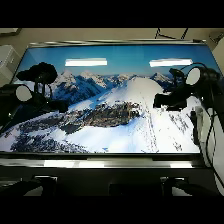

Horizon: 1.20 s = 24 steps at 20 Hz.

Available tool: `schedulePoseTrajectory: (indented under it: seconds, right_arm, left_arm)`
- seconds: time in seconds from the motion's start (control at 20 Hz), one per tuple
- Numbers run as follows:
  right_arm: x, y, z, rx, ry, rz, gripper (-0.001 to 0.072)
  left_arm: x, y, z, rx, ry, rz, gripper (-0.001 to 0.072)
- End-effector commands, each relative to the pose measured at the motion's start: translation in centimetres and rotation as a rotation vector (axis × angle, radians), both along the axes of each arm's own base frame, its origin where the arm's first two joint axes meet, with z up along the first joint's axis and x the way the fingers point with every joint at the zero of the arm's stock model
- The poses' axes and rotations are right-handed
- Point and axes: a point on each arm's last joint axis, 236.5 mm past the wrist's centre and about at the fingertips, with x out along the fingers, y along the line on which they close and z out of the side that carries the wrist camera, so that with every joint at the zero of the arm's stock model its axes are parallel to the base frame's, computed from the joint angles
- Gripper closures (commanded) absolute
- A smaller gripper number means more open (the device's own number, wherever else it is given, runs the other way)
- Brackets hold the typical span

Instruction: Fold the clothes and pants, and hang the long-sleeved shirts on hangers.

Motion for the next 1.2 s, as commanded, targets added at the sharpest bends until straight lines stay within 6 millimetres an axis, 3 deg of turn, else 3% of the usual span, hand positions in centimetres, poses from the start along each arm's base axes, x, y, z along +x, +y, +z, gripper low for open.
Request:
schedulePoseTrajectory:
  seconds: [0.0, 0.6, 0.85, 0.9, 0.95, 1.05, 1.15]
  right_arm:
    - [0.0, 0.0, 0.0, 0.000, 0.001, 0.000, 0.0029]
    - [0.0, 0.0, 0.0, 0.001, 0.001, 0.000, 0.0029]
    - [3.5, -0.7, 0.5, -0.027, -0.148, -0.016, -0.0008]
    - [3.9, -1.3, 0.5, -0.057, -0.168, 0.001, -0.0008]
    - [4.3, -1.9, 0.6, -0.086, -0.189, 0.004, -0.0007]
    - [5.5, -2.8, 0.9, -0.127, -0.239, 0.004, 0.0032]
    - [5.6, -3.4, 0.9, -0.151, -0.244, 0.008, 0.0031]
  left_arm:
    - [0.0, 0.0, 0.0, 0.000, 0.000, 0.000, 0.0003]
    - [0.3, 0.0, 0.1, -0.002, -0.013, 0.002, 0.0003]
    - [6.2, -1.3, 2.1, -0.063, -0.261, 0.033, 0.0003]
    - [7.7, -1.3, 2.7, -0.066, -0.327, 0.041, 0.0003]
    - [10.4, -0.8, 4.2, -0.060, -0.458, 0.054, -0.0005]
    - [15.3, 2.3, 7.9, -0.050, -0.679, 0.132, -0.0007]
    - [17.9, 9.3, 8.0, -0.113, -0.630, 0.403, -0.0008]
